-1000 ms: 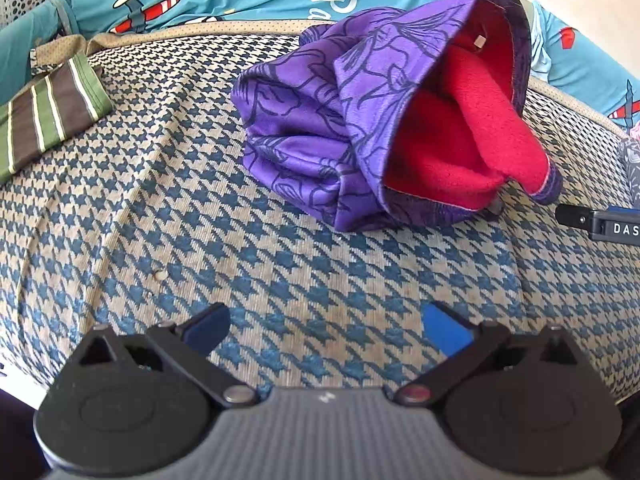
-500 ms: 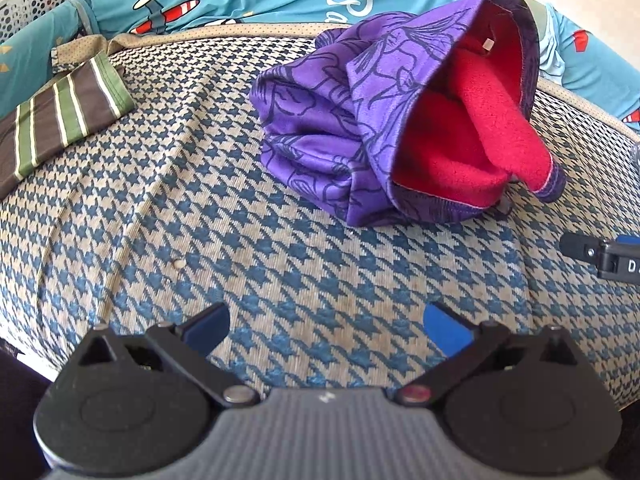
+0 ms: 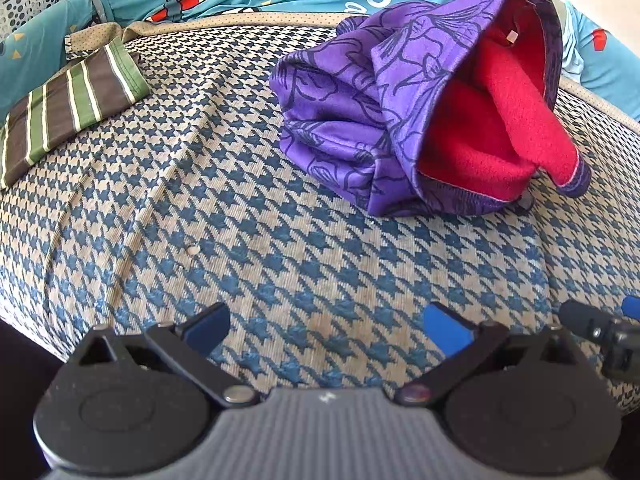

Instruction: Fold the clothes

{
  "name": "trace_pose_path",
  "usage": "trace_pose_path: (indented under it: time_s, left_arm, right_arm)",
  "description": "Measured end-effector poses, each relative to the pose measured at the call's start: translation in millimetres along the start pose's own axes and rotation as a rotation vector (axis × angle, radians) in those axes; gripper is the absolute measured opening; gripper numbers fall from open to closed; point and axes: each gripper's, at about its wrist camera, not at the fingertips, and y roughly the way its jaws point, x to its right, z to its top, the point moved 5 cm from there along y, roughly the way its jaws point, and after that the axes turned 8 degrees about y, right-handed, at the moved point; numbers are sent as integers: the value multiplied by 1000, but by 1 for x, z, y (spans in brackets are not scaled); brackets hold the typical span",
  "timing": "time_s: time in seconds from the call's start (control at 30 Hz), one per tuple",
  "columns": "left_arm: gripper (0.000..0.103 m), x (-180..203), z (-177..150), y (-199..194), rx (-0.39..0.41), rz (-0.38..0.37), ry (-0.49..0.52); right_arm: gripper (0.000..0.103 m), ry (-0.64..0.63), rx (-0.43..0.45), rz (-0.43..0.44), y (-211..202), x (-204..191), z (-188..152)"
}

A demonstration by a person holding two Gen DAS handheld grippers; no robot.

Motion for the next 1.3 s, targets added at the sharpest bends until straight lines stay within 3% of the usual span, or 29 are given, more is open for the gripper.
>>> trace_pose_path:
  time_s: [0.43, 1.3]
  left_arm:
    - [103, 3, -3, 8, -38, -6, -3]
    - [103, 14, -7, -4, -20, -2, 66]
  right_arm:
    - [103, -45, -41, 3, 0, -16, -11]
    - [103, -75, -45, 2, 0, -27, -11]
